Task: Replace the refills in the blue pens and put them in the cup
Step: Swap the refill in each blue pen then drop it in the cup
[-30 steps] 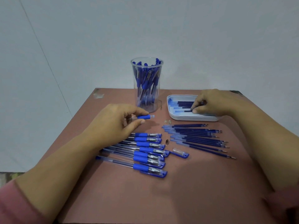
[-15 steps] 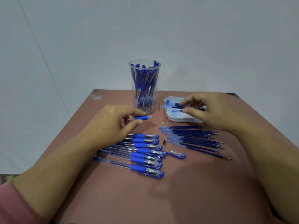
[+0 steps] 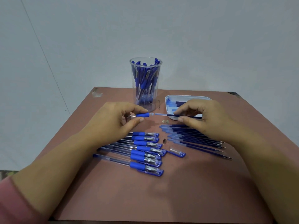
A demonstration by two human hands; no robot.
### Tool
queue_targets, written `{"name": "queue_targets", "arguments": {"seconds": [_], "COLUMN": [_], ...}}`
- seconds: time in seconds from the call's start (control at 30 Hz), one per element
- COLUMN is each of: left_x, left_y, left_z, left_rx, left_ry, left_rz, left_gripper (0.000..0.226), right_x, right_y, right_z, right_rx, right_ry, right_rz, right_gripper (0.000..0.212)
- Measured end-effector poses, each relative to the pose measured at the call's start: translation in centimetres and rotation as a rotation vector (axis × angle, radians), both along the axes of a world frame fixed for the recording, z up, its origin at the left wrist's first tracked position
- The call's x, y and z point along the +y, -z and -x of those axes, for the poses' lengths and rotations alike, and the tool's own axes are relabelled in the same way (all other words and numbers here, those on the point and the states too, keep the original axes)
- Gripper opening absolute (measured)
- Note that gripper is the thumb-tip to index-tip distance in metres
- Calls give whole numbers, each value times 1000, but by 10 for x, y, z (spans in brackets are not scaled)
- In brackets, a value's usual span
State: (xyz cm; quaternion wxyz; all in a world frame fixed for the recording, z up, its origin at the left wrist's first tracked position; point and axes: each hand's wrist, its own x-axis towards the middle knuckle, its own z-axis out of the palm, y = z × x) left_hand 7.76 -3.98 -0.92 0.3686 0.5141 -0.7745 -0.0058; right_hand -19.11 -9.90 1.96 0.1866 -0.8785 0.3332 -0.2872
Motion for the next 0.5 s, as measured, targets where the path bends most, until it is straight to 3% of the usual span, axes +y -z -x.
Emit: {"name": "queue_targets", "arguments": {"seconds": [0.5], "left_x": [-1], "left_y": [0], "left_z": [-1], "left_rx": [-92], "left_ry": [-30], "left_rz": [29], "left_gripper": [24], "right_x": [1], "right_y": [5], "right_z": [-6], "right_rx": [12], "right_ry": [-19], "right_rz": [-5], "right_gripper": [25]}}
